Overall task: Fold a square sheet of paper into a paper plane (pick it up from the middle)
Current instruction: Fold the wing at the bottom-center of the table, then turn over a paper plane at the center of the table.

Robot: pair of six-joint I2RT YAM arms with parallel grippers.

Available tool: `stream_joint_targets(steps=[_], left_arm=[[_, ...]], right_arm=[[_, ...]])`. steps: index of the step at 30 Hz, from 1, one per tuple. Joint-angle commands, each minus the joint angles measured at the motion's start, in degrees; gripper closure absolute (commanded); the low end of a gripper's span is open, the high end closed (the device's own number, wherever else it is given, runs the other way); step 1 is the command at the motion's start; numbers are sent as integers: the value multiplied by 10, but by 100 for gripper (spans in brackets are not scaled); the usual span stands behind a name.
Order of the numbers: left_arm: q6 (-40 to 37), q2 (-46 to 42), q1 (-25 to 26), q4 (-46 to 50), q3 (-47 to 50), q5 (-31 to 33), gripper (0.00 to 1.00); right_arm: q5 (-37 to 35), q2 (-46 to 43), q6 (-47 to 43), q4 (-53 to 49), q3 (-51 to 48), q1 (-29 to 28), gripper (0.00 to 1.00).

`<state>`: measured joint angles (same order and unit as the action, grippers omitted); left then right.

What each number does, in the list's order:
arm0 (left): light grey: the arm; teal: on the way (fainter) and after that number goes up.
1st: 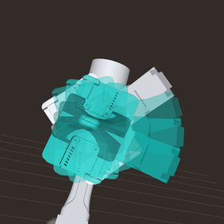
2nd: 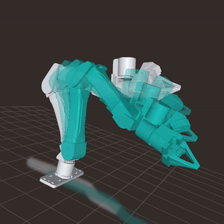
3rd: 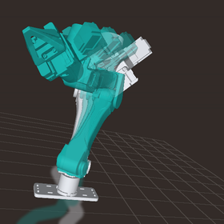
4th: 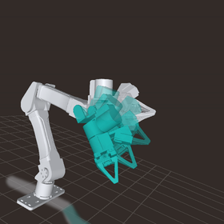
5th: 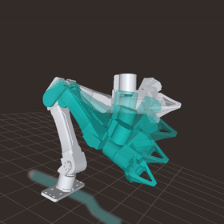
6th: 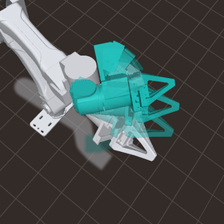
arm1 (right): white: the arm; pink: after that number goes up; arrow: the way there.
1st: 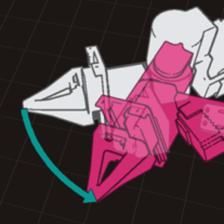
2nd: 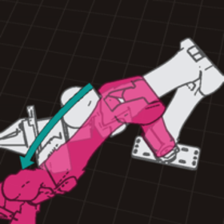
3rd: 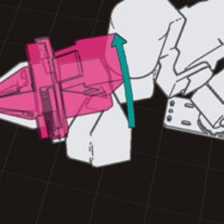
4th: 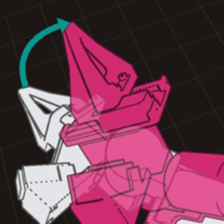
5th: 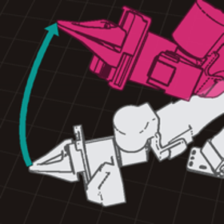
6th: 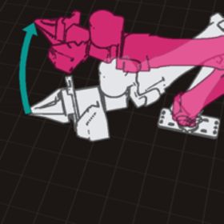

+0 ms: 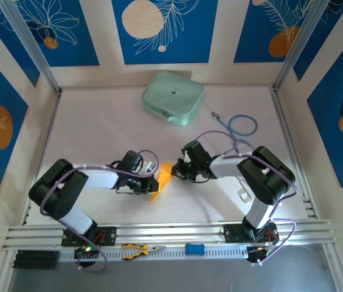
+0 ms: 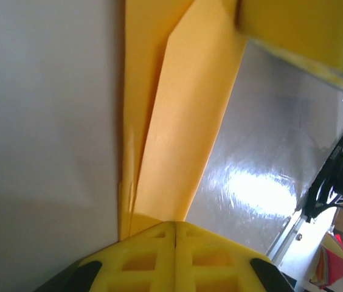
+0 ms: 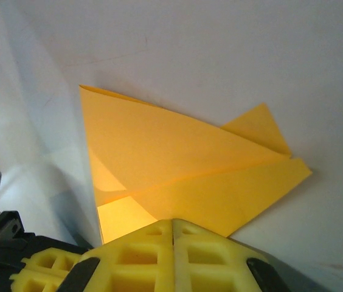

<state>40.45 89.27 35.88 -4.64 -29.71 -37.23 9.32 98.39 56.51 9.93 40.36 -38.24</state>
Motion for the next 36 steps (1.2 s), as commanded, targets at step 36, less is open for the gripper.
stream_joint_targets(steps=[36], left_arm=[[-65, 36, -36, 136, -126, 20, 68]], right_arm=[[-35, -131, 6, -27, -63, -51, 77]])
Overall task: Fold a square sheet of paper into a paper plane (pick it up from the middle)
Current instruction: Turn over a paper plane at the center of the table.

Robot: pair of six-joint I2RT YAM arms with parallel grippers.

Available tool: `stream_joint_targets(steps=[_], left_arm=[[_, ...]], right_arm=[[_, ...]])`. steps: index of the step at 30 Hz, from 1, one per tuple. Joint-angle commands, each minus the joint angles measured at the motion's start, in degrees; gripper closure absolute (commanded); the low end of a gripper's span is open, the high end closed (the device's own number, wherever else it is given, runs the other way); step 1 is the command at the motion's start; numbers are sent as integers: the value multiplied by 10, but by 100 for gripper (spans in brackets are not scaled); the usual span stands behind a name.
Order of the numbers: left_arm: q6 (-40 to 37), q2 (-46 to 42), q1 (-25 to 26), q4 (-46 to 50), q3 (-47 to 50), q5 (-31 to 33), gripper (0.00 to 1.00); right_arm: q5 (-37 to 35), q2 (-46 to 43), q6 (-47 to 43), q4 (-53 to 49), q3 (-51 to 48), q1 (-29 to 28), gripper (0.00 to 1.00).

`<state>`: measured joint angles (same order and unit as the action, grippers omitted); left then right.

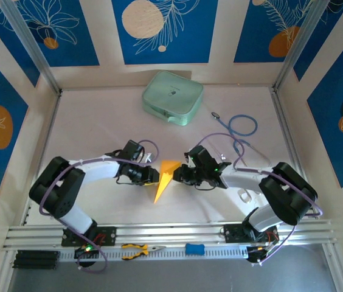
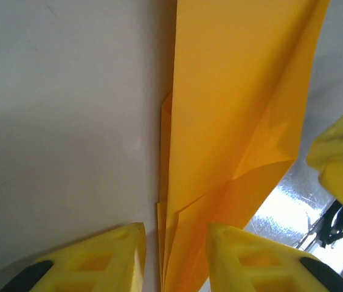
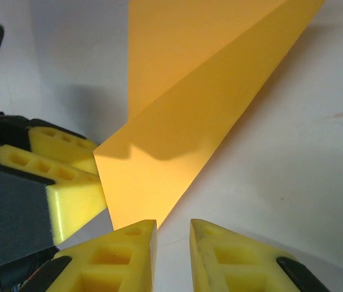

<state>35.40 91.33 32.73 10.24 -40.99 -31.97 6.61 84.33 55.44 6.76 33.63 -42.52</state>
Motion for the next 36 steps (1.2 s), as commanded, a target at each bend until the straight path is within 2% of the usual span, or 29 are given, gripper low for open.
stream_joint_targets(steps=[1, 9, 14, 24, 33, 36], left_arm=[[-15, 23, -5, -16, -14, -41, 68], [-22, 41, -4, -21, -14, -72, 68], [-21, 45, -3, -34, -9, -90, 72], [-10, 59, 1, -61, -2, -119, 75], [-2, 43, 5, -72, 2, -122, 93], [6, 4, 6, -49, 8, -69, 97]], right_arm=[[-4, 16, 18, 8, 6, -10, 77], [13, 58, 24, 28, 24, -25, 77], [21, 74, 43, 64, 14, -31, 83], [30, 94, 58, 93, 6, -37, 84], [20, 73, 63, 92, -8, -34, 83], [-8, 43, 68, 66, -17, -33, 82]])
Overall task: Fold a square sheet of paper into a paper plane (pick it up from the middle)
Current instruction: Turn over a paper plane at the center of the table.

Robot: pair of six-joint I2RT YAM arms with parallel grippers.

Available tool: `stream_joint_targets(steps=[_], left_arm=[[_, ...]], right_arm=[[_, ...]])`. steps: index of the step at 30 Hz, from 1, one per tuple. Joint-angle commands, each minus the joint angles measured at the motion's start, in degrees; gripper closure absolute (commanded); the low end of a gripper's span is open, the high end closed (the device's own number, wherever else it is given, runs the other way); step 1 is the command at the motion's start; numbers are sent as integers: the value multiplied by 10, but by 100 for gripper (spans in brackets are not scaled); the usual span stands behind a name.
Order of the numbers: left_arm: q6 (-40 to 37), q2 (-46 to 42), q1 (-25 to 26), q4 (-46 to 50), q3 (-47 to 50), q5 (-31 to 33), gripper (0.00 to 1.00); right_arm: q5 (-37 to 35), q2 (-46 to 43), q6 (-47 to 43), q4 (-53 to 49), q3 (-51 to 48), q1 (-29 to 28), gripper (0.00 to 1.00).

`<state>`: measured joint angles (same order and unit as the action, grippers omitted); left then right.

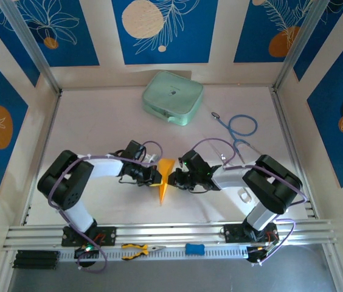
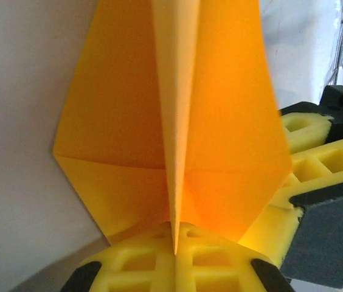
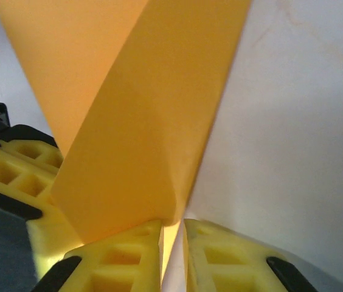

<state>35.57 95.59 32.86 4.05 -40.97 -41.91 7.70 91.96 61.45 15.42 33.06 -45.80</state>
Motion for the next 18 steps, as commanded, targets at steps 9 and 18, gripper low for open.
stream_joint_targets(steps=[9, 18], left_arm=[[-26, -143, 28, 243, -52, 312, 100], [-47, -108, 63, 324, -105, 400, 100]], right_arm=[[-85, -132, 7, -100, -23, -8, 79], [-96, -133, 13, -99, -13, -32, 78]])
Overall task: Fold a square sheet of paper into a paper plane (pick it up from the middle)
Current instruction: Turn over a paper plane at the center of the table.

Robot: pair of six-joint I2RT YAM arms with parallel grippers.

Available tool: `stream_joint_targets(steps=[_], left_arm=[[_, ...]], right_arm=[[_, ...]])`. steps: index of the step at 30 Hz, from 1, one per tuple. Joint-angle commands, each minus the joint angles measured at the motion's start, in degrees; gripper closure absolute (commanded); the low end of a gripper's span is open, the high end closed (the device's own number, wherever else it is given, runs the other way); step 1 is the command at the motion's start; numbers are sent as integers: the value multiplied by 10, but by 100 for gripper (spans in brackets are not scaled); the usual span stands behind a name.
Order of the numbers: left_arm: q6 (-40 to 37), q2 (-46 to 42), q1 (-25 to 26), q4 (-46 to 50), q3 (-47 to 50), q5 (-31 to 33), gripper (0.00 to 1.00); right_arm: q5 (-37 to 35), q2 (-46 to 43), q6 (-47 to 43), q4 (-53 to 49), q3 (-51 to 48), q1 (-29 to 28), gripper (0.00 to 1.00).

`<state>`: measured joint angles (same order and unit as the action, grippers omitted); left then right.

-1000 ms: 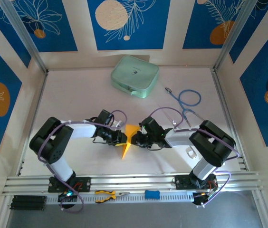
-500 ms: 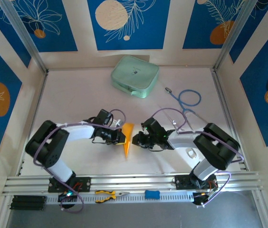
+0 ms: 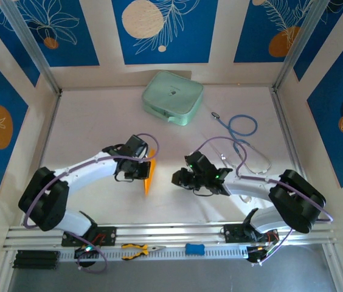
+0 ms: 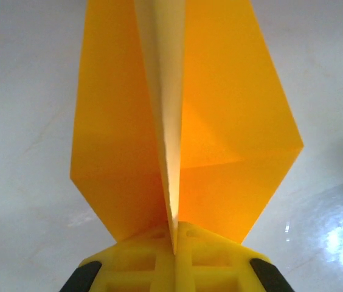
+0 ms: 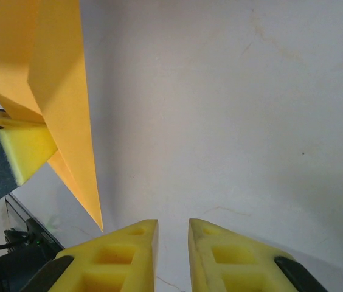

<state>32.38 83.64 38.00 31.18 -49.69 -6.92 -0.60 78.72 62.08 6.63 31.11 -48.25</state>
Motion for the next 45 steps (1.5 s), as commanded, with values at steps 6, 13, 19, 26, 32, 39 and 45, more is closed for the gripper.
stream_joint_targets(steps=[6, 13, 19, 26, 32, 39, 45], left_arm=[[-13, 38, 22, 63, -31, 48, 100], [-11, 55, 26, 63, -34, 42, 100], [-16, 63, 29, 53, -33, 24, 96], [-17, 71, 31, 53, -35, 23, 89], [-18, 73, 32, 52, -35, 26, 86], [-19, 80, 35, 49, -35, 27, 85], [-19, 89, 39, 49, -38, 31, 83]], right_arm=[[-7, 13, 6, 2, 14, -15, 77], [-5, 25, 11, 21, 14, -20, 77], [-1, 29, 11, 24, 13, -21, 76], [0, 29, 10, 26, 14, -21, 76], [1, 33, 11, 26, 15, -21, 76], [6, 40, 9, 28, 18, -21, 75], [8, 44, 9, 31, 18, -21, 75]])
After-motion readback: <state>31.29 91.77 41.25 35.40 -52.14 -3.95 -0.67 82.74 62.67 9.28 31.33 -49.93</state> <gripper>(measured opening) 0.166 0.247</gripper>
